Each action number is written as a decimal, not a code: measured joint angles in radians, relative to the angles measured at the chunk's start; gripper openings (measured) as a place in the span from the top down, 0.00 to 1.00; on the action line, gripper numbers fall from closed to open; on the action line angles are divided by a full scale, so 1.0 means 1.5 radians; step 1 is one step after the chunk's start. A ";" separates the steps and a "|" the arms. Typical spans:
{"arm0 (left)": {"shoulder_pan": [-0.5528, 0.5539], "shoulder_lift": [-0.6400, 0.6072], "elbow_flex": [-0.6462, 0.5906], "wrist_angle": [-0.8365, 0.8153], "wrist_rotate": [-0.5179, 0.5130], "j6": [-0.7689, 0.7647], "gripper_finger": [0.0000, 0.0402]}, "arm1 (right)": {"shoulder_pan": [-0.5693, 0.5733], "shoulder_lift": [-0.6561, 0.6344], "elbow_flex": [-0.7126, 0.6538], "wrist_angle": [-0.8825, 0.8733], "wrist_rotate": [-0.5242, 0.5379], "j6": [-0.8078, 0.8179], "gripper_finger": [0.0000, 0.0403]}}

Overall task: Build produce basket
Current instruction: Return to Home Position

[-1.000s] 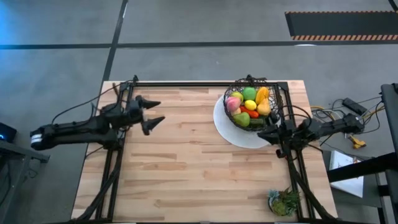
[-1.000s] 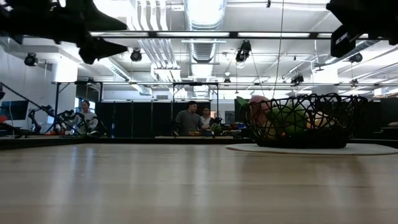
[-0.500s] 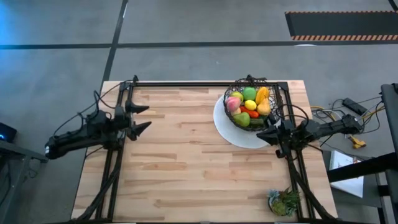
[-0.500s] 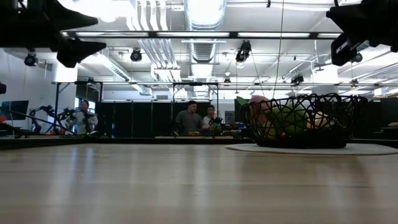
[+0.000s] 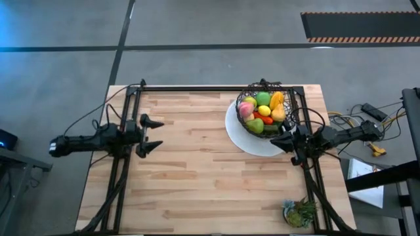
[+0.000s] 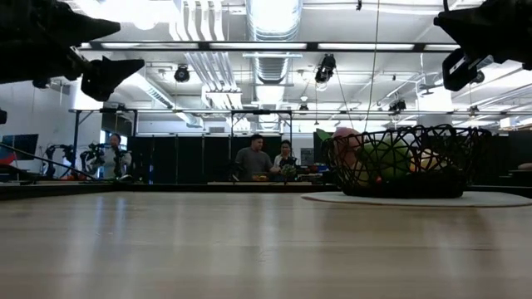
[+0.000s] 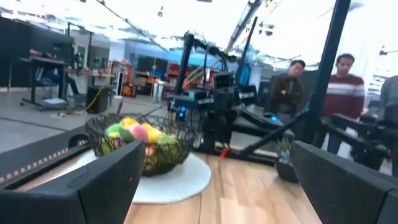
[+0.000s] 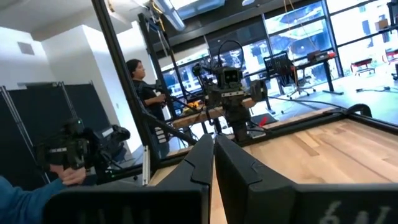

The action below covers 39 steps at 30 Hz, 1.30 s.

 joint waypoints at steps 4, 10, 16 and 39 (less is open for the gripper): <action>-0.061 -0.006 0.000 -0.038 -0.042 0.019 0.04 | 0.000 0.000 -0.003 -0.001 0.000 0.008 0.98; -0.093 -0.017 -0.001 -0.079 -0.106 0.051 0.04 | 0.000 -0.004 -0.016 -0.026 0.010 -0.035 0.98; -0.093 -0.016 -0.001 -0.078 -0.108 0.033 0.04 | 0.000 -0.052 -0.016 -0.071 0.018 -0.094 0.98; -0.093 0.016 -0.003 -0.080 -0.110 0.010 0.04 | -0.215 -0.071 -0.017 -0.185 -0.136 -0.124 0.98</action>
